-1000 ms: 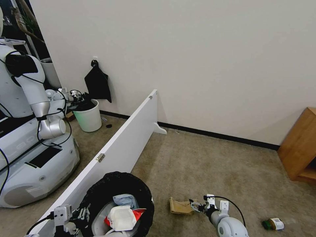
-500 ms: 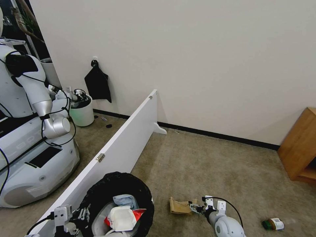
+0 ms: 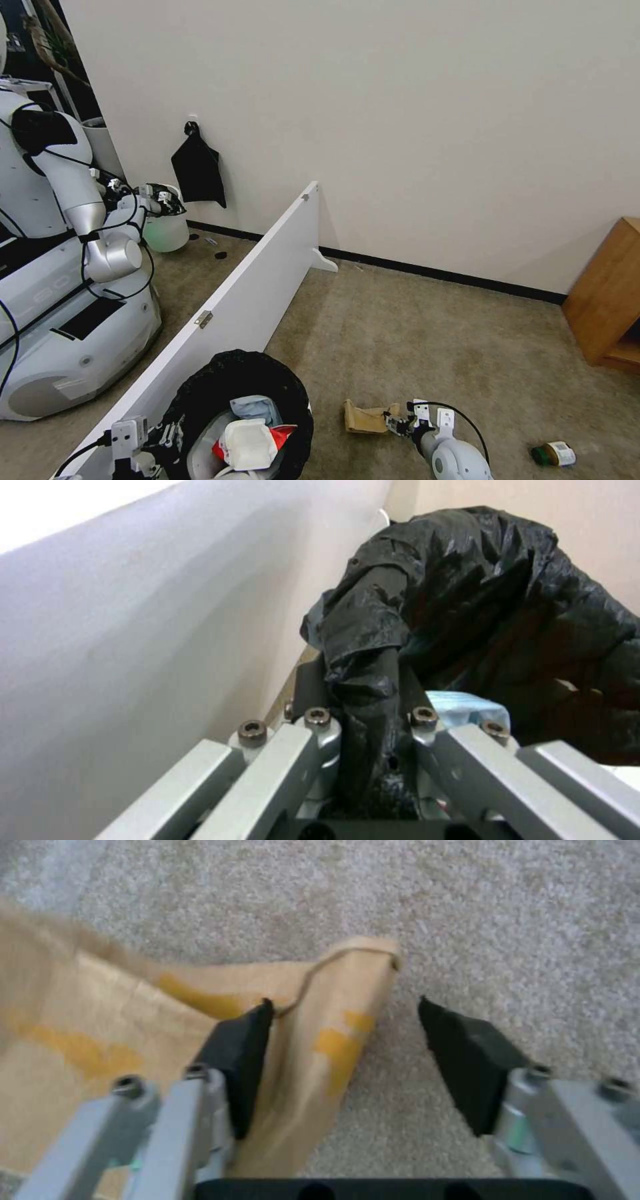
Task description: Pick up the trash bin, then pick up the garbage from the floor and place it into the trash bin.
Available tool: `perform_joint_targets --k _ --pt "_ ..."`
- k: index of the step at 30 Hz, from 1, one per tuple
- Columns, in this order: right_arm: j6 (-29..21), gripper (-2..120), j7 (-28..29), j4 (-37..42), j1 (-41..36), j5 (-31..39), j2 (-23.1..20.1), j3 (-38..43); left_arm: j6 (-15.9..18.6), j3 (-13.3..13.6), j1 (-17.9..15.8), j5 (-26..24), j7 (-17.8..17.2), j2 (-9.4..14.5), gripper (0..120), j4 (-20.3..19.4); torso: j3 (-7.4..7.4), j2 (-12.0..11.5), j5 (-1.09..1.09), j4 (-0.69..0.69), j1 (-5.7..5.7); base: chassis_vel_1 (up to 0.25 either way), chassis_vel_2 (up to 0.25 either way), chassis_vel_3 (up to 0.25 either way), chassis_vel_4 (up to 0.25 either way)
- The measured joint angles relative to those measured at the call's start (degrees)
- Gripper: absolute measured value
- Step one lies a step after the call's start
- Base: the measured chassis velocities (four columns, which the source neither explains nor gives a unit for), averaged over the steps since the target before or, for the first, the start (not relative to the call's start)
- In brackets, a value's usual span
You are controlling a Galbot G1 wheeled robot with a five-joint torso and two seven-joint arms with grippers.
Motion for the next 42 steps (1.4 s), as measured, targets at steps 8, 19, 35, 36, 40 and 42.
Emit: perform_joint_targets --k 8,19,35,36,40,42 --pt "-0.3 25 0.1 0.1 -0.1 0.2 -0.1 0.1 0.0 0.0 0.0 0.0 0.1 0.1 4 0.0 0.00 0.0 0.01 0.01 0.00 0.000 0.000 0.000 0.000" --pt "-0.4 0 0.4 1.2 -0.9 0.5 -0.3 0.2 -0.2 0.0 0.0 0.0 0.2 0.2 4 0.1 0.00 0.0 0.01 0.00 0.00 0.000 0.000 0.000 0.000" --pt "1.7 0 1.0 11.1 -6.3 2.3 -3.3 6.2 0.3 1.5 -0.6 -0.2 0.3 2.0 4 0.2 0.00 0.0 0.02 -0.01 0.00 0.000 0.000 0.000 0.000" --pt "2.3 0 1.0 13.6 -7.5 2.9 -4.0 7.8 0.8 2.1 -1.2 -0.4 0.1 2.6 4 0.2 0.00 0.0 0.00 0.00 0.00 0.000 0.000 0.000 0.000" --pt "4.4 0 0.8 18.1 -9.6 3.5 -5.6 11.3 1.9 3.3 -2.4 -1.2 -0.3 3.9 4 0.0 0.00 0.0 0.01 0.00 0.00 0.000 0.000 0.000 0.000" --pt "5.7 0 0.3 19.3 -10.2 3.5 -6.2 12.6 2.4 3.8 -2.7 -1.5 -0.3 4.5 4 -0.1 0.00 0.0 0.01 0.00 0.00 0.000 0.000 0.000 0.000"
